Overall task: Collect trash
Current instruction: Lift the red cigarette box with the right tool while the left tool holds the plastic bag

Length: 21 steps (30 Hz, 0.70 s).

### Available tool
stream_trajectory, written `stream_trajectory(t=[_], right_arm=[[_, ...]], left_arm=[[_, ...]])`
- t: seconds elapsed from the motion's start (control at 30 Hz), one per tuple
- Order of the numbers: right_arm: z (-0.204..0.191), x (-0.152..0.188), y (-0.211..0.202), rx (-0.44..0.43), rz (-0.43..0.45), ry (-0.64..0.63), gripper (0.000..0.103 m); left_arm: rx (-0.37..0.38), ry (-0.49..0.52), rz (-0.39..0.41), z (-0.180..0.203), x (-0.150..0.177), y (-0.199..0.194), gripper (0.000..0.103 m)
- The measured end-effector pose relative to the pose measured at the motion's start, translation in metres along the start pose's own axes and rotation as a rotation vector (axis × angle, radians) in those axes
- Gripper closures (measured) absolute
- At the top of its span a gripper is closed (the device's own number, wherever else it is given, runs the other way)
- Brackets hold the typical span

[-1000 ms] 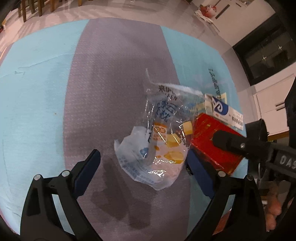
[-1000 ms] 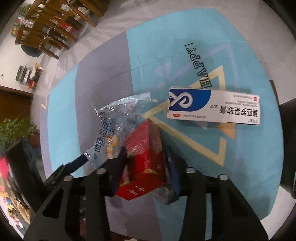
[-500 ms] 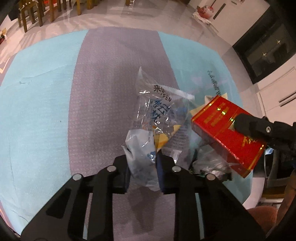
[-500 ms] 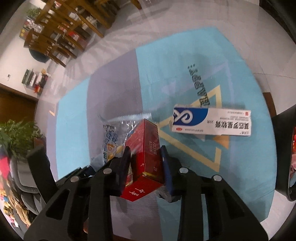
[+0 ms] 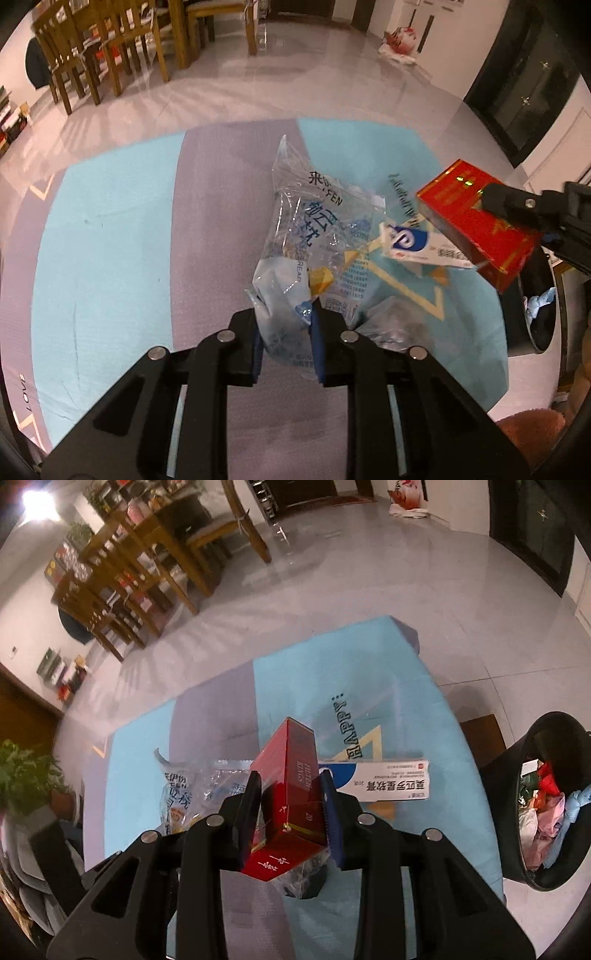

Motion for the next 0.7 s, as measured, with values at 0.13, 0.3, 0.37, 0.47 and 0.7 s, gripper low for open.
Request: stream_trajectory(t=[0.13, 0.3, 0.37, 0.47, 0.7], right_arm=[[0.017, -0.004, -0.009, 0.026, 0.042, 0.024, 0.07], [0.034, -0.009, -0.026, 0.025, 0.094, 0.057, 0.074], [0.039, -0.011, -0.033, 0.013, 0.112, 0.057, 0.081], [0.044, -0.01, -0.032, 0.015, 0.101, 0.052, 0.081], [0.044, 0.007, 0.007, 0.034, -0.074, -0.002, 0.066]], left_arm=[[0.01, 0.041, 0.049, 0.018, -0.003, -0.018, 0.081], [0.008, 0.112, 0.137, 0.05, -0.008, -0.038, 0.081], [0.017, 0.132, 0.164, 0.063, -0.009, -0.046, 0.081], [0.018, 0.141, 0.166, 0.073, -0.01, -0.045, 0.081], [-0.006, 0.082, 0.118, 0.051, -0.009, -0.036, 0.081]])
Point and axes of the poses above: each gripper's, at about its wrist camera, not at the fingertips, and y roughly the way its jaws point, z to its right, x to its underside, the point moved 4 cm from there along y, roughly the way its jaws point, and after that the axes turned 15 degrees about x, right-handed, at the moved point
